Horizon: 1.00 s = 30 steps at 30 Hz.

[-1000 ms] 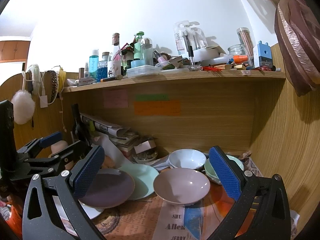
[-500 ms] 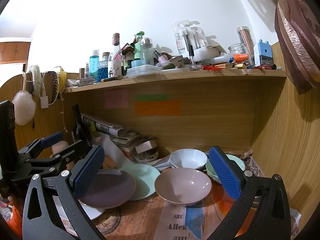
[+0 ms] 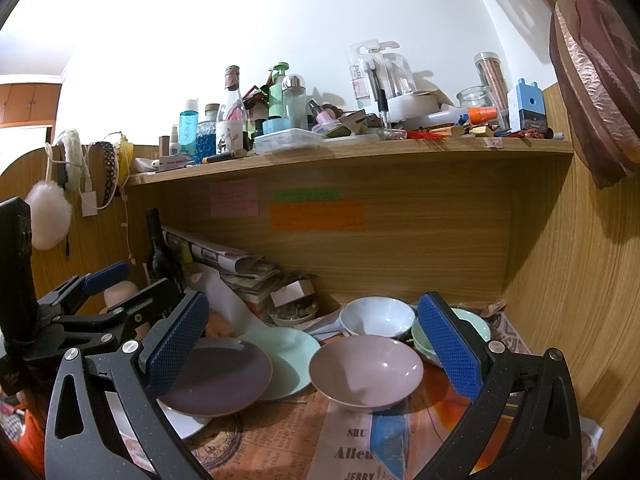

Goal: Organize plates and bowls

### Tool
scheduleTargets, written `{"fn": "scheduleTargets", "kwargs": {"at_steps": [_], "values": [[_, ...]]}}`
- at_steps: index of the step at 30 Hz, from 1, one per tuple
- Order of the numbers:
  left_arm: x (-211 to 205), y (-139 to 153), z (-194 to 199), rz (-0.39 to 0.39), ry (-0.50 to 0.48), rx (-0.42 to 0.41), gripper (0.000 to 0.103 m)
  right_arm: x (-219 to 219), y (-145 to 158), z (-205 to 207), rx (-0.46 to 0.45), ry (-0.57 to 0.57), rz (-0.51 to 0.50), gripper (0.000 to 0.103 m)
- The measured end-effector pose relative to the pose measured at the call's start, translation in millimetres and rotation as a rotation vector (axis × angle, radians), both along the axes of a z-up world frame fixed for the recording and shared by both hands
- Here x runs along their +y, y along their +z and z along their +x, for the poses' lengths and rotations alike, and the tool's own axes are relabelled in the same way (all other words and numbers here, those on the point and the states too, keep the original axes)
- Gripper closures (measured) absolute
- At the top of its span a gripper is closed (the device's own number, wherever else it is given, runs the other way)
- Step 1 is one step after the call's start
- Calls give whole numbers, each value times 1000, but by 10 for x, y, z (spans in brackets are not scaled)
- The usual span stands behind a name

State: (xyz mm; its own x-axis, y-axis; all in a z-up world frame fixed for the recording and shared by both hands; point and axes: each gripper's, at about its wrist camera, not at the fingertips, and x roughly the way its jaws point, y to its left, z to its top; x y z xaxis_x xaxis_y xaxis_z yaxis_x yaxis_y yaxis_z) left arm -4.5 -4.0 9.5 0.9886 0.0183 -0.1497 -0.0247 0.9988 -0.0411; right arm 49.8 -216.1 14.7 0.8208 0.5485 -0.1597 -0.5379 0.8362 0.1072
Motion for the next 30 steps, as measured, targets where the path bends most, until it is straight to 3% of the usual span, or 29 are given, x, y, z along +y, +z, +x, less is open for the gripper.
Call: {"fn": "scheduleTargets", "kwargs": {"at_steps": [30], "values": [[86,-143,75,-12,-9,38,0,1,-78,31,-21,-53,4,0]]}}
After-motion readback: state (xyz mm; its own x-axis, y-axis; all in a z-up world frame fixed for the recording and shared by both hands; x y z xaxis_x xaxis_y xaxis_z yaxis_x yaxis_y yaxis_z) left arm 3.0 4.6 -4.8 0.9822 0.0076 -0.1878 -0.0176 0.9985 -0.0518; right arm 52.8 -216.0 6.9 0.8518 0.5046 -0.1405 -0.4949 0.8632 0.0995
